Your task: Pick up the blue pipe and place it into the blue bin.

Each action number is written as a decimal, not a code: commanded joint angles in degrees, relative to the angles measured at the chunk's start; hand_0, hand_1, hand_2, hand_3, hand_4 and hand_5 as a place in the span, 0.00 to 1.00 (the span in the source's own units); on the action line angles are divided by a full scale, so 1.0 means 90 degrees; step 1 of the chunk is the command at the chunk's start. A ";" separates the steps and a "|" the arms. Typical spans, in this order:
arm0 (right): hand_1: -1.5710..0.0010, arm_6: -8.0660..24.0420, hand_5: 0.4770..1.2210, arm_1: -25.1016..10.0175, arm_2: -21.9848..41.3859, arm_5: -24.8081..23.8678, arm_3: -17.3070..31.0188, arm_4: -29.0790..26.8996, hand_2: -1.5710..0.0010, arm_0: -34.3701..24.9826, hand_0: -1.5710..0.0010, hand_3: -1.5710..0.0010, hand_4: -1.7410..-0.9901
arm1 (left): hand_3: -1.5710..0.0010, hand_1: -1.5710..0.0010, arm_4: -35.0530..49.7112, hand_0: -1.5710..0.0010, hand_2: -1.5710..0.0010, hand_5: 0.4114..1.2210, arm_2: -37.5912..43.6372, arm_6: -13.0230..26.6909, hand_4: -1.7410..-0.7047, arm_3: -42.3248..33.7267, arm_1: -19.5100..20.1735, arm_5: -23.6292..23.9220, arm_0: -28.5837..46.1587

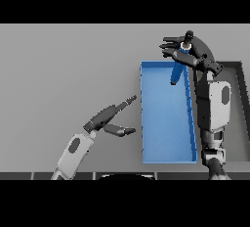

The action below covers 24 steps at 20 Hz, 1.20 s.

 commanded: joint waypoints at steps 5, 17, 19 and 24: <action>0.00 0.0479 1.00 0.0058 0.0320 -0.0637 -0.0411 0.0569 0.00 0.0852 0.00 0.00 0.00 | 1.00 1.00 0.0035 1.00 1.00 0.02 0.0011 -0.0003 0.83 -0.0008 0.0039 -0.0048 0.0020; 0.65 0.0460 1.00 -0.1797 0.3908 -0.2524 0.0954 -0.0631 0.65 0.0869 0.62 0.79 0.54 | 1.00 1.00 0.0034 1.00 1.00 0.02 -0.0040 0.0020 0.83 -0.0183 0.0100 -0.0065 0.0141; 0.78 0.0430 0.89 -0.2086 0.4417 -0.2246 0.0760 -0.0807 0.78 0.0788 0.76 0.87 0.69 | 1.00 1.00 0.0036 1.00 1.00 0.02 -0.0079 0.0033 0.83 -0.0207 0.0062 -0.0053 0.0170; 0.93 0.0476 0.57 -0.2529 0.5209 -0.2040 0.0680 -0.0910 0.93 0.0617 0.92 0.96 0.88 | 1.00 1.00 0.0021 1.00 1.00 0.02 -0.0075 0.0047 0.83 -0.0224 0.0051 -0.0006 0.0194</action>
